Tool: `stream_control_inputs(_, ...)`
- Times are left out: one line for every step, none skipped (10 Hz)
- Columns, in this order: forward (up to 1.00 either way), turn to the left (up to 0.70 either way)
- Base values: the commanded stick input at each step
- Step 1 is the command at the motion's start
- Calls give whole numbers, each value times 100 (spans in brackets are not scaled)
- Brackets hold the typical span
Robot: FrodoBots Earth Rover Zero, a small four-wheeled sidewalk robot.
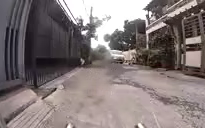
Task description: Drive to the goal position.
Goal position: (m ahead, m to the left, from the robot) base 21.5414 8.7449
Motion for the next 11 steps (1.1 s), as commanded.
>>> stream_control_inputs(70, 0)
stream_control_inputs(70, 0)
stream_control_inputs(70, 1)
stream_control_inputs(70, 14)
stream_control_inputs(70, 14)
stream_control_inputs(70, 14)
stream_control_inputs(70, 14)
stream_control_inputs(70, 14)
stream_control_inputs(70, 14)
stream_control_inputs(70, 14)
stream_control_inputs(70, 8)
